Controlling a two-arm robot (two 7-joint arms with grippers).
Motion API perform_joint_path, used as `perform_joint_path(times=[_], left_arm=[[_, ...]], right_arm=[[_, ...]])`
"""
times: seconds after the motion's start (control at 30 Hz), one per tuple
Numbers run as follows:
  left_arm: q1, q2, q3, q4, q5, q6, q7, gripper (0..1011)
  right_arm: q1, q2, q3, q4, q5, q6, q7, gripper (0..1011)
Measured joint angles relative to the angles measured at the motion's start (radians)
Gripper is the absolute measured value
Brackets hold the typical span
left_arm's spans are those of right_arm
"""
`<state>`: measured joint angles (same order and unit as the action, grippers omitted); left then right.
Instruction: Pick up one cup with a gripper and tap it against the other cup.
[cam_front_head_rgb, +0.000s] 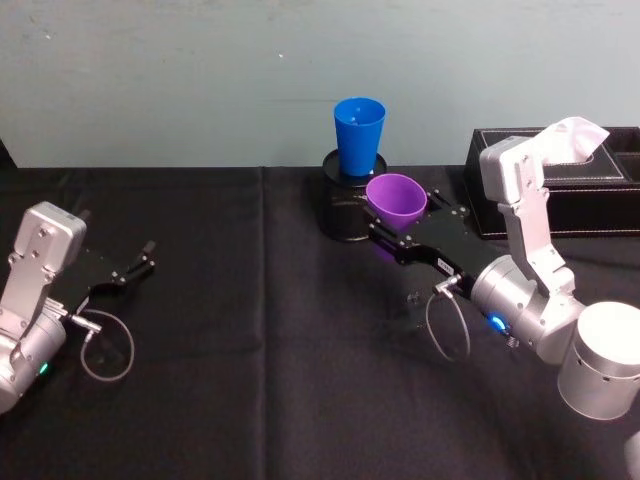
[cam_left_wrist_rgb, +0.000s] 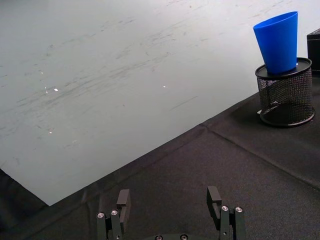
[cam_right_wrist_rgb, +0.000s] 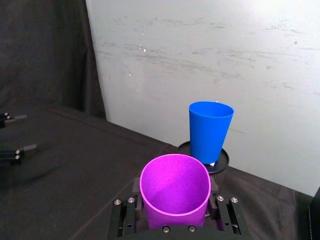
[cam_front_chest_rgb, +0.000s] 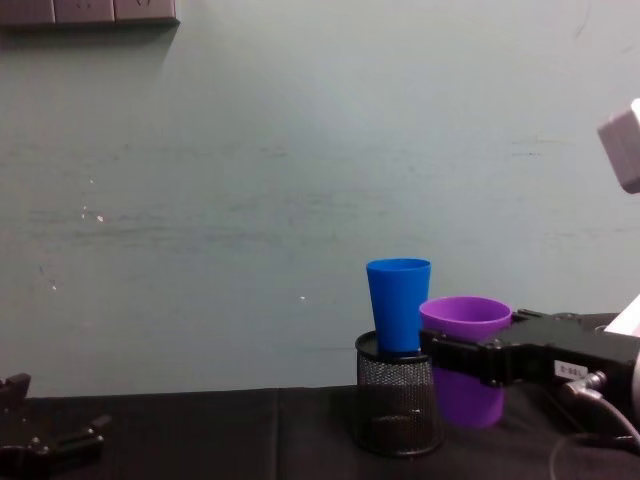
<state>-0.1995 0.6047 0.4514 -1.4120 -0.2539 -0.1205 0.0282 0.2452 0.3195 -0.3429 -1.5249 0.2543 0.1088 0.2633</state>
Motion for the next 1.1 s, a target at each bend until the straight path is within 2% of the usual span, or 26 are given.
perform_joint_path(times=[0.23, 0.43, 0.67, 1.1], left_arm=[[0.0, 0.0, 0.0, 0.0, 0.0, 0.0, 0.0, 1000], [0.0, 0.0, 0.0, 0.0, 0.0, 0.0, 0.0, 1000], [0.0, 0.0, 0.0, 0.0, 0.0, 0.0, 0.0, 1000], [0.0, 0.0, 0.0, 0.0, 0.0, 0.0, 0.0, 1000]], right_arm=[[0.045, -0.045, 0.009, 0.052, -0.003, 0.007, 0.005, 724], [0.124, -0.103, 0.013, 0.143, -0.003, 0.02, 0.0, 724], [0.193, -0.15, 0.01, 0.23, -0.012, 0.046, -0.01, 724], [0.257, -0.192, 0.02, 0.312, -0.015, 0.089, -0.022, 724]])
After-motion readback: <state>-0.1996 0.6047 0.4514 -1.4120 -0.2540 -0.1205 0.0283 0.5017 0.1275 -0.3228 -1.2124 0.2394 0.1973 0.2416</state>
